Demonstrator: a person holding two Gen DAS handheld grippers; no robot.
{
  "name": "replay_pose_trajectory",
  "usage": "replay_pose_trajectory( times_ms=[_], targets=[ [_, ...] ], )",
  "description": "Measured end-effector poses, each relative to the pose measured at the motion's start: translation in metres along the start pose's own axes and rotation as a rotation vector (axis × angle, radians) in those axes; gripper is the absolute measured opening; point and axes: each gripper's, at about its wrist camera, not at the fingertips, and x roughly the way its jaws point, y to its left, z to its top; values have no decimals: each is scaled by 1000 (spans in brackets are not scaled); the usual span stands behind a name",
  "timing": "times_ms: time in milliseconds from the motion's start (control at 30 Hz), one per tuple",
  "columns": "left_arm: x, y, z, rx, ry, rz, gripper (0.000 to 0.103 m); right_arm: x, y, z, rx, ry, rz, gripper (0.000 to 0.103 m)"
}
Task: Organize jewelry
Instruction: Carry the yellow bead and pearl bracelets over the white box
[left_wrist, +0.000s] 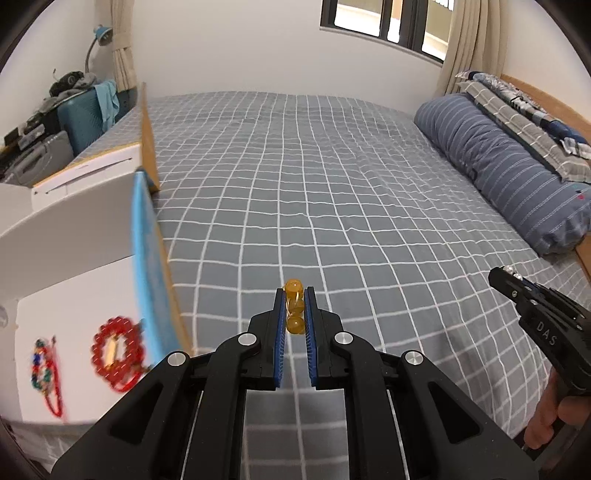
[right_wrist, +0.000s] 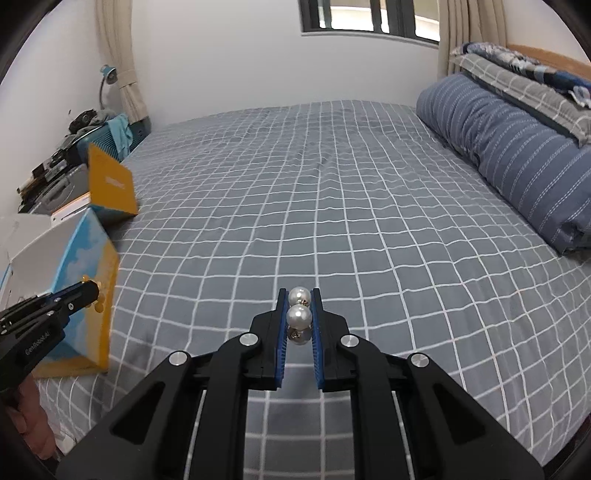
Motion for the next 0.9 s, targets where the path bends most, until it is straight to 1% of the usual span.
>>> replay_pose_trajectory(
  times_ms=[300, 400, 667, 900],
  targets=[
    [-58, 17, -13, 3, -43, 17, 9, -48, 30, -3, -30, -42, 20, 11],
    [-66, 24, -11, -1, -54, 20, 9, -55, 38, -1, -32, -51, 19, 11],
    [-81, 49, -4, -15, -65, 30, 9, -53, 68, 9, -44, -52, 55, 11],
    [-94, 85, 8, -55, -81, 74, 9, -43, 108, 28, -81, -48, 96, 11]
  ],
)
